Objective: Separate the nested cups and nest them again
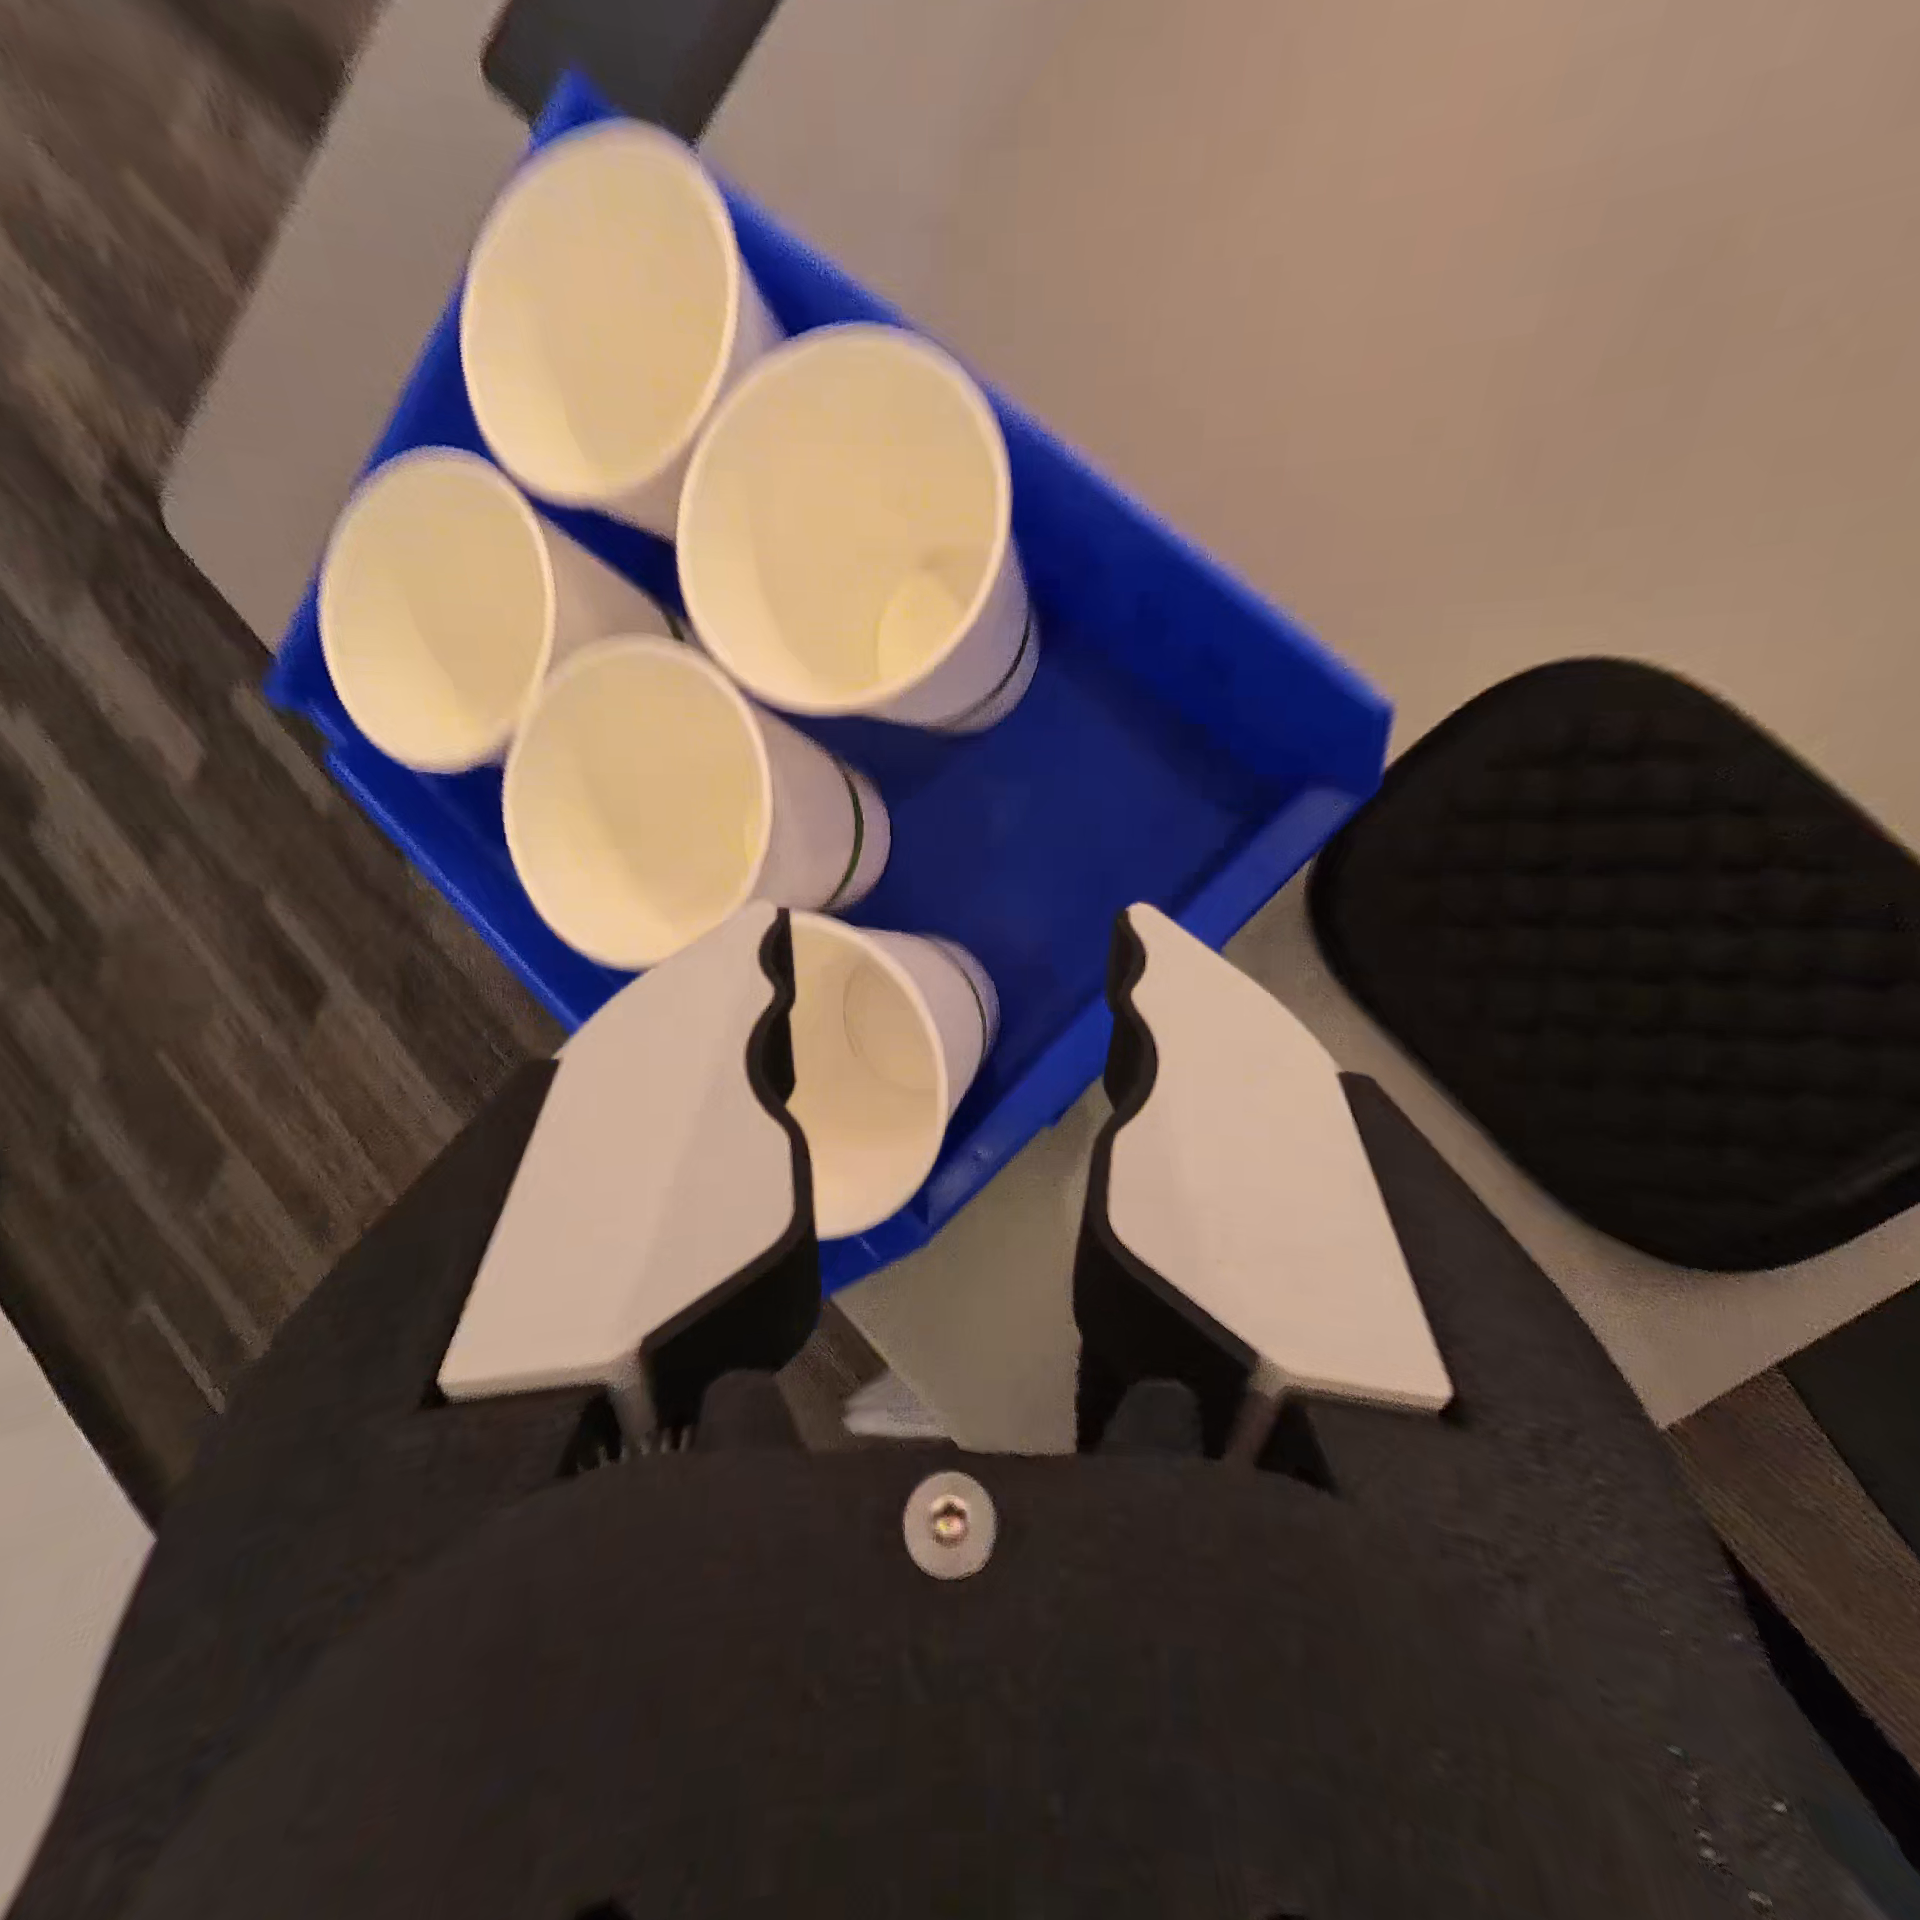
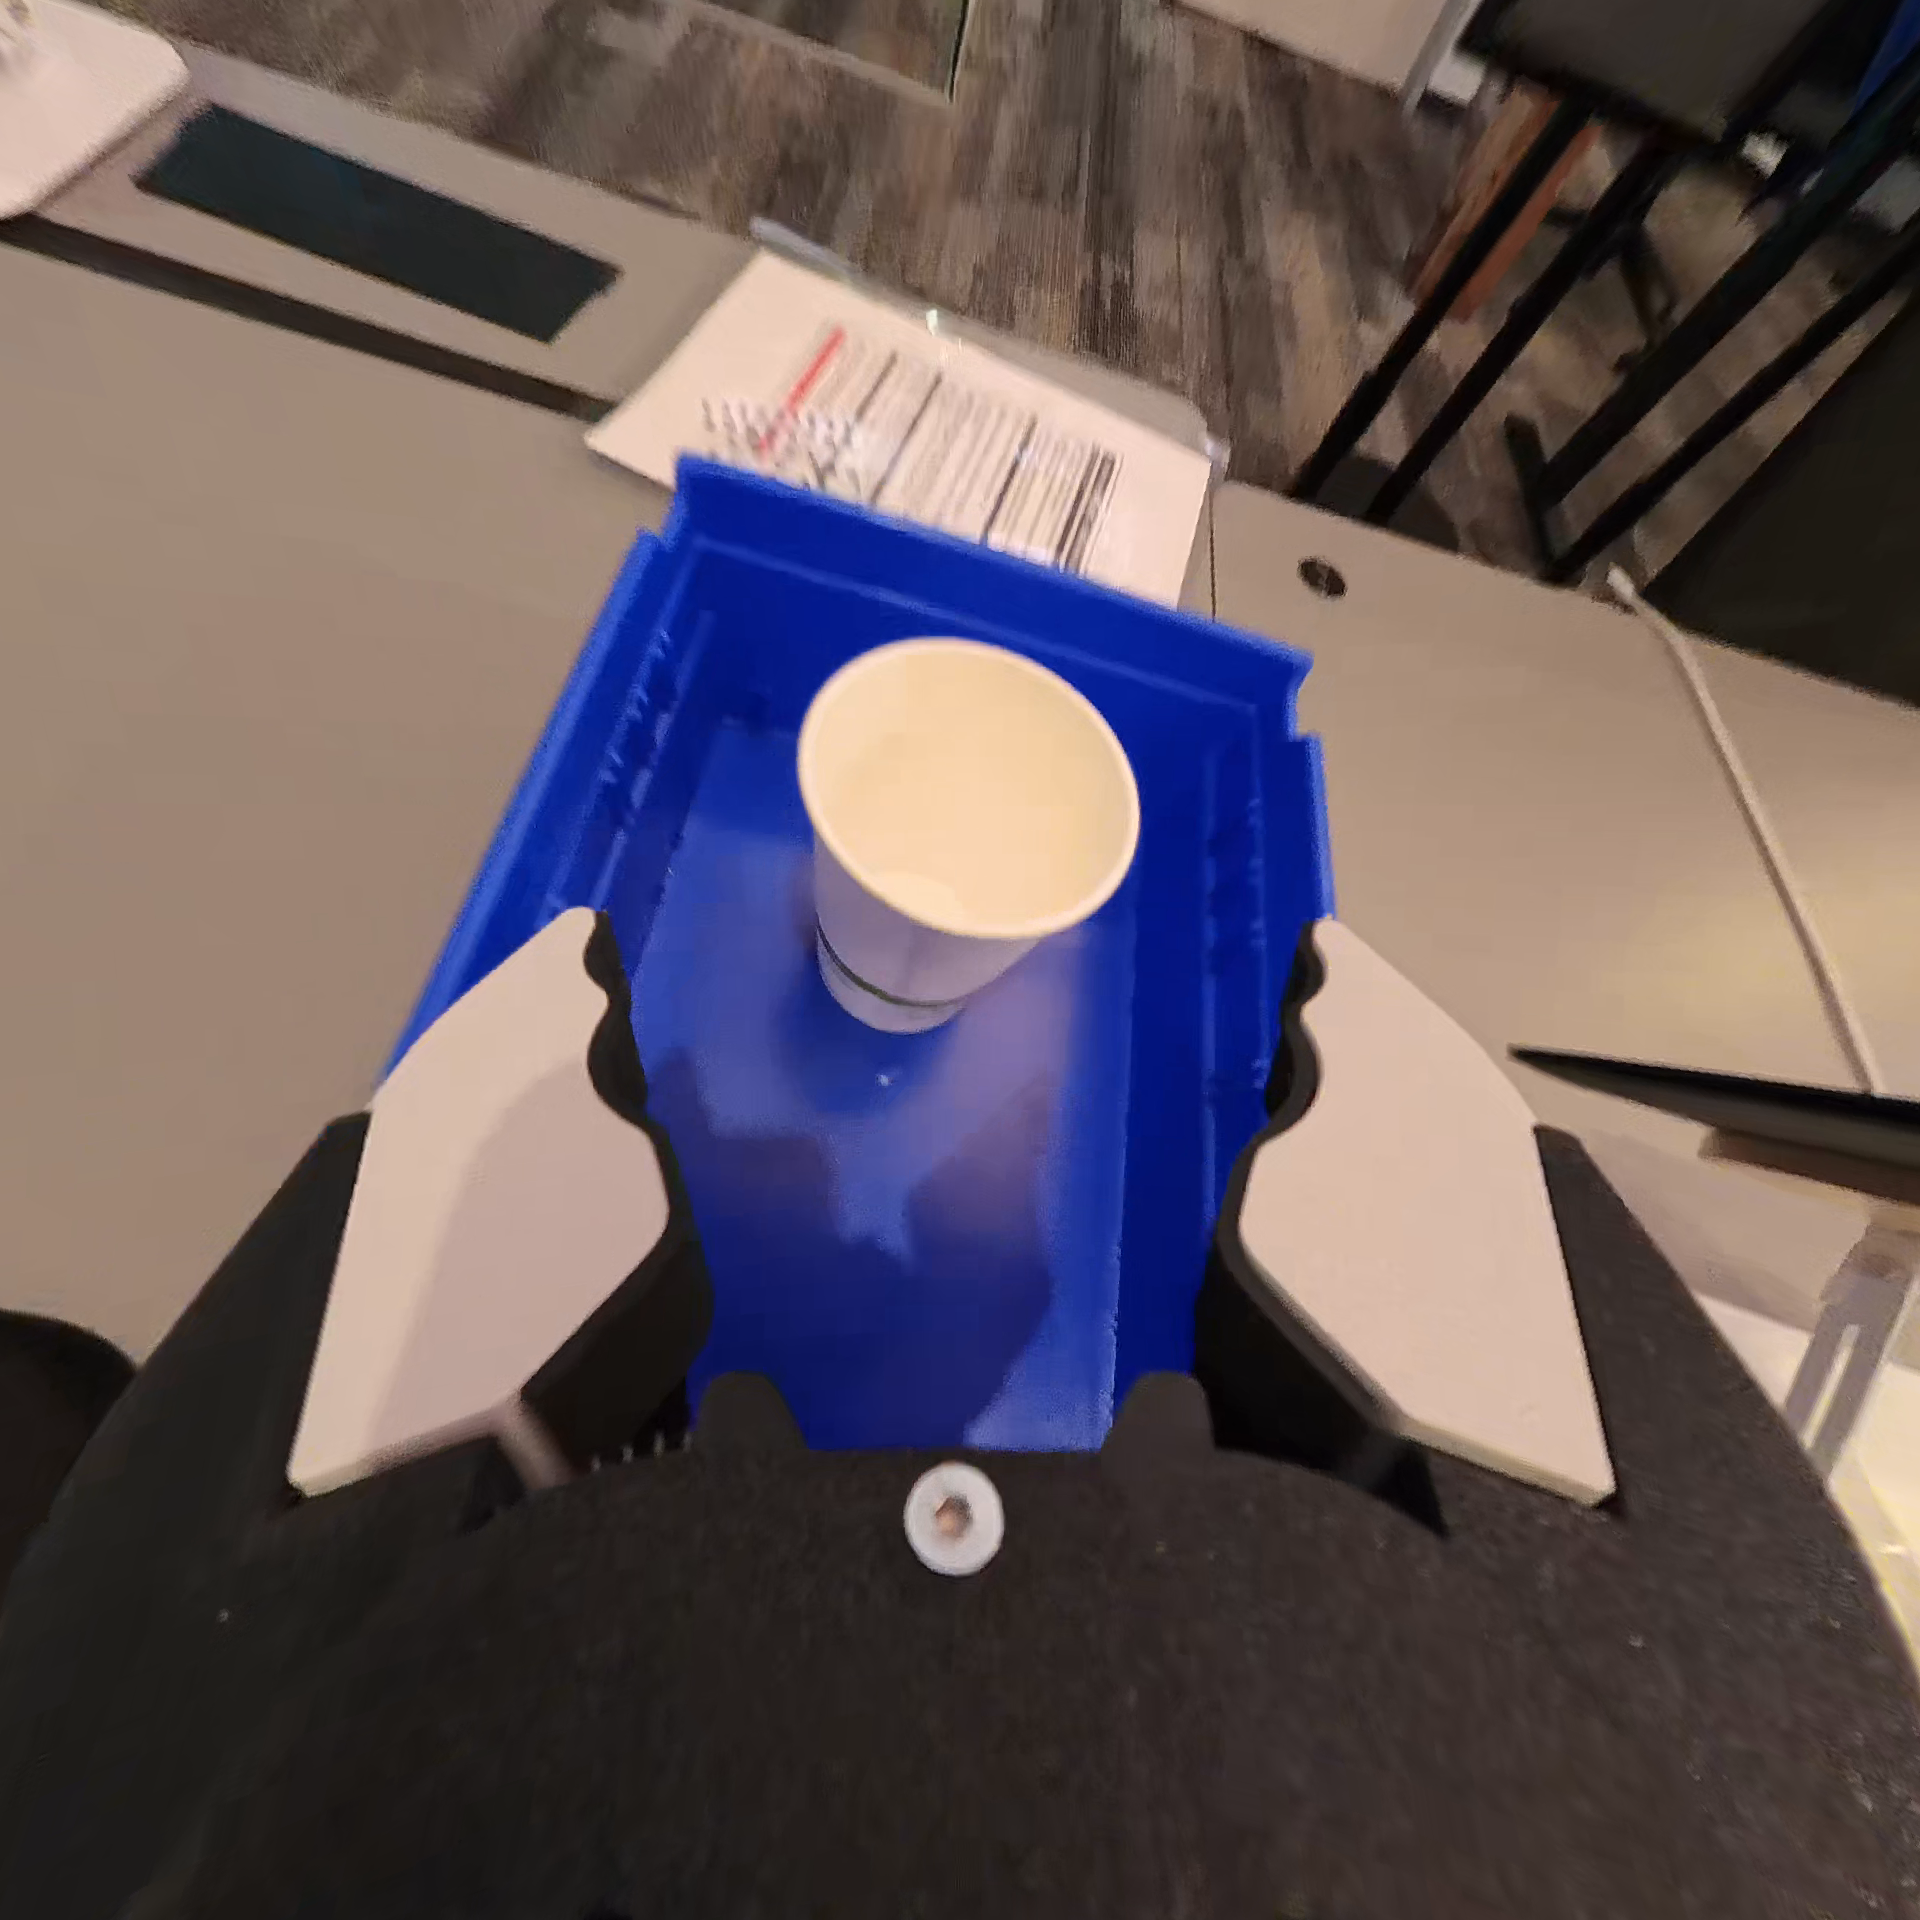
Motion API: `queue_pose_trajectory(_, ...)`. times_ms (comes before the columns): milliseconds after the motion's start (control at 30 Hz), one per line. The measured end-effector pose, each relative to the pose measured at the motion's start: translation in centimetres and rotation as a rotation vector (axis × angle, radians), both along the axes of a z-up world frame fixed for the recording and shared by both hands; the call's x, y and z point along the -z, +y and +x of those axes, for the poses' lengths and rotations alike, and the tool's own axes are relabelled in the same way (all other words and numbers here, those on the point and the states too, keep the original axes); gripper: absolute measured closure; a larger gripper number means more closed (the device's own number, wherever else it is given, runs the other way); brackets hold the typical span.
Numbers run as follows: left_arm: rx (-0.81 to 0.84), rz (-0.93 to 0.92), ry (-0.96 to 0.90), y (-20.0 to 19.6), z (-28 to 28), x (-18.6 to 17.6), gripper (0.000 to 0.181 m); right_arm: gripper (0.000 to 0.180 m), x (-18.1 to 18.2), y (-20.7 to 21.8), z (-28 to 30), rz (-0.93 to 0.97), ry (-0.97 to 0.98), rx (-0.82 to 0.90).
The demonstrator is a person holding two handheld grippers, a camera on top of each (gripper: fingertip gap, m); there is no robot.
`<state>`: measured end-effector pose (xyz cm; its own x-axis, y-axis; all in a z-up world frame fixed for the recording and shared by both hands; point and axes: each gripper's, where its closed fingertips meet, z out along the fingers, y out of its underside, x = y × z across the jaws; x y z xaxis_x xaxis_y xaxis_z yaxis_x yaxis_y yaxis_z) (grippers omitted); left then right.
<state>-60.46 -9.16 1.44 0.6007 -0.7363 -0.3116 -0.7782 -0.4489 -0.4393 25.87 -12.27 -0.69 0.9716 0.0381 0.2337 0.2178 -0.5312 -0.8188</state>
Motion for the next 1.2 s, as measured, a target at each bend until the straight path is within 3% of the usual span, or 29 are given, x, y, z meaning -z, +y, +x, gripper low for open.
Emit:
queue_pose_trajectory(300,-0.162,-0.224,0.204,-1.0,-6.1,7.2,0.128,0.063,-7.5,0.9,-6.6,0.155,-0.085,-0.155)
queue_pose_trajectory(567,-0.152,-0.245,0.203,-0.4,-6.0,8.8,0.168,0.063,-8.5,2.2,-11.1,0.161,-0.119,-0.267)
queue_pose_trajectory(700,-0.132,-0.267,0.177,-0.7,-5.5,8.8,0.178,0.063,-8.3,2.8,-12.4,0.158,-0.107,-0.299)
queue_pose_trajectory(933,-0.128,-0.250,0.171,-2.1,-5.6,6.2,0.181,0.063,-8.3,4.2,-15.7,0.175,-0.070,-0.383)
queue_pose_trajectory(1200,0.027,-0.207,0.115,-5.0,-1.5,-1.6,0.181,0.064,-9.2,5.7,-25.2,0.204,0.002,-0.618)
